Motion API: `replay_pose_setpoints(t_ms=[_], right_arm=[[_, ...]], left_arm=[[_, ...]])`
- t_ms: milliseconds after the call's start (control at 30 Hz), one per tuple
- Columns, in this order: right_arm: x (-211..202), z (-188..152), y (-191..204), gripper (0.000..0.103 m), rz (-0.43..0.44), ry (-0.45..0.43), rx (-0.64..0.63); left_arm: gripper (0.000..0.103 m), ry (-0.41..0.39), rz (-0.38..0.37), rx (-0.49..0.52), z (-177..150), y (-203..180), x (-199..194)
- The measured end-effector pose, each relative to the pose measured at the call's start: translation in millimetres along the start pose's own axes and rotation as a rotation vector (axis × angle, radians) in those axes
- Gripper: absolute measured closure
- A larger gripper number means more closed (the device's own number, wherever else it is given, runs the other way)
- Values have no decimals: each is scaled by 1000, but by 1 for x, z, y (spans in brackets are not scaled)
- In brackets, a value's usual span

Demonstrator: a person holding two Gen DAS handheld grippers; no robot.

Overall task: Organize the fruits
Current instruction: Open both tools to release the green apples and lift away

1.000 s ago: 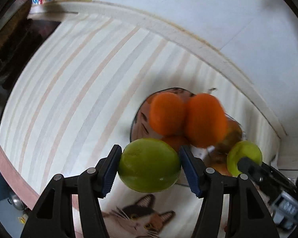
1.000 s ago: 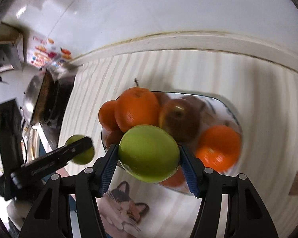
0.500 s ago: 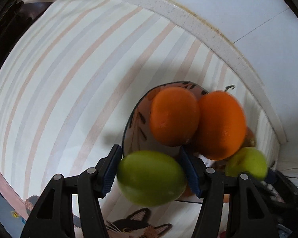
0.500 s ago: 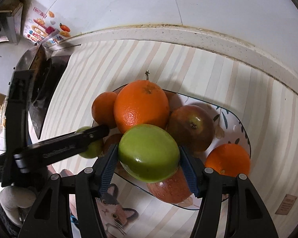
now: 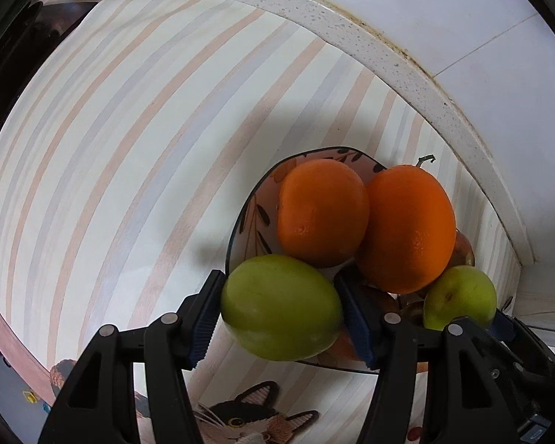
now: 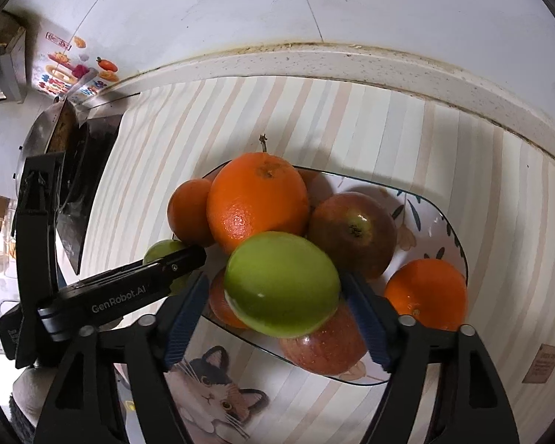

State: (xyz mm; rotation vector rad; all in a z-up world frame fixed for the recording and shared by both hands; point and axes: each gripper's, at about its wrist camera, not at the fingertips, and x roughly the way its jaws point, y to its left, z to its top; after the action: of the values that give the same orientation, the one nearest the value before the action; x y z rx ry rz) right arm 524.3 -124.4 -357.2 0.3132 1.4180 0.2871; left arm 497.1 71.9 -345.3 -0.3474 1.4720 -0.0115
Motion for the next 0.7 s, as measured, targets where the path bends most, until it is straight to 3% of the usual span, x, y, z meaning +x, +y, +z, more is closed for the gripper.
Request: replay_pose_setpoints(t_ms=[133,233,400,700], right_arm=[[-8,-1,0,11,2,-15,6],[-17,0,-1,9,9,-22,21],[-43,-7,-3,8,-9,-69,20],[-86,-48,-6,7,-171,-163,-12]], left_arm=[[43,-5,-13,8,-2,0,-8],[39,-36,-17,18,-3,-2,-24],[16,-116,28,80,-8,-14,-56],[15,-205,118,186,-63,-30,-93]])
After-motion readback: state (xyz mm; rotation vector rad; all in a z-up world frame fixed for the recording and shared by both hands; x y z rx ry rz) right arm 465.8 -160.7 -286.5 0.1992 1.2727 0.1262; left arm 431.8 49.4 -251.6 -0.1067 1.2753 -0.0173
